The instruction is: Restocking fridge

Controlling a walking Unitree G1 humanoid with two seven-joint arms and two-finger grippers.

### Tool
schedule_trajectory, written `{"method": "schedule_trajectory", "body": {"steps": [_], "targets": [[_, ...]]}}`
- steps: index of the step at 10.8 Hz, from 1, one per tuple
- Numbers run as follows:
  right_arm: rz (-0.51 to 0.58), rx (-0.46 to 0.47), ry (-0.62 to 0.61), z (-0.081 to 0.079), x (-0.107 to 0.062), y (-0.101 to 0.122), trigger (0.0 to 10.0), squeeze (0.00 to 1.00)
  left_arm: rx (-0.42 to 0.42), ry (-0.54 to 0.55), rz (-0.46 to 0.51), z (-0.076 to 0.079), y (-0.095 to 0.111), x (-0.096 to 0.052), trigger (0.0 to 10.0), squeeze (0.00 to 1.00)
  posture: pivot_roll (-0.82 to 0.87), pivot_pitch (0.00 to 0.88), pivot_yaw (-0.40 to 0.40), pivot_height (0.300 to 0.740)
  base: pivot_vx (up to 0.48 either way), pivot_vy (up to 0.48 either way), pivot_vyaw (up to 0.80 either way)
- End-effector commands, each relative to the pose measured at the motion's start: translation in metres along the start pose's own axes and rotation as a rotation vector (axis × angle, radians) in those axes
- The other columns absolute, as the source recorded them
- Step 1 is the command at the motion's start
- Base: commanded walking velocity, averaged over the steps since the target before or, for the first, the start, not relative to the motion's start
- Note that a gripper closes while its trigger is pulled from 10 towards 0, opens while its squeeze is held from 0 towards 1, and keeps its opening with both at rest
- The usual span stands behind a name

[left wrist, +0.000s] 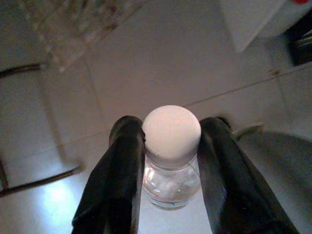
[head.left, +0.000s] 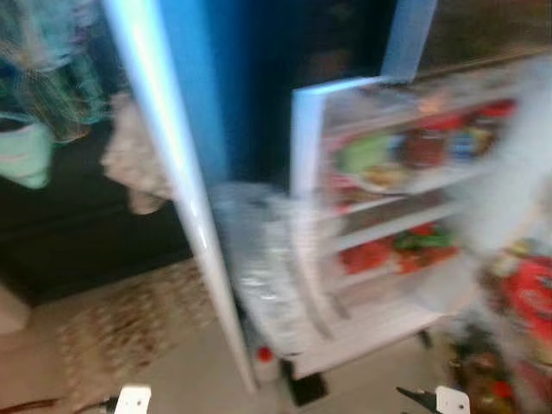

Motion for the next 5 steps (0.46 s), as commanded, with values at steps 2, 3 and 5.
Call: {"method": "schedule_trajectory", "body": {"steps": [2, 3, 5], "targets": [[-0.008, -0.004, -0.019, 0.0073, -0.0009, -0.0010, 10.0, 0.00, -0.006, -0.008, -0.015, 0.0018, -0.0023, -0.0001, 10.0, 0.00, -0.05, 0.000, 0.047, 0.740, 0.000, -0.294, 0.00], [-0.010, -0.003, -0.018, 0.0075, -0.0010, -0.0011, 10.0, 0.00, -0.009, -0.007, -0.016, 0.0019, -0.0018, 0.0001, 10.0, 0.00, -0.05, 0.000, 0.042, 0.740, 0.000, -0.296, 0.00], [-0.013, -0.011, -0.011, 0.0075, -0.0009, -0.0009, 10.0, 0.00, -0.012, 0.007, -0.017, 0.0002, -0.0013, 0.0002, 10.0, 0.00, -0.04, 0.000, 0.036, 0.740, 0.000, -0.129, 0.00]]}}
Point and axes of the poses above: a point about 5 cm out from each wrist's last joint towards the gripper, its own x axis pointing out of the wrist towards the gripper, its own y axis along the axis of the wrist's last joint, z = x × y, the point moved 1 cm from there along x, pointing out of the wrist towards the gripper, and after that the axes turned 7 degrees about x, right-handed, at the moved point
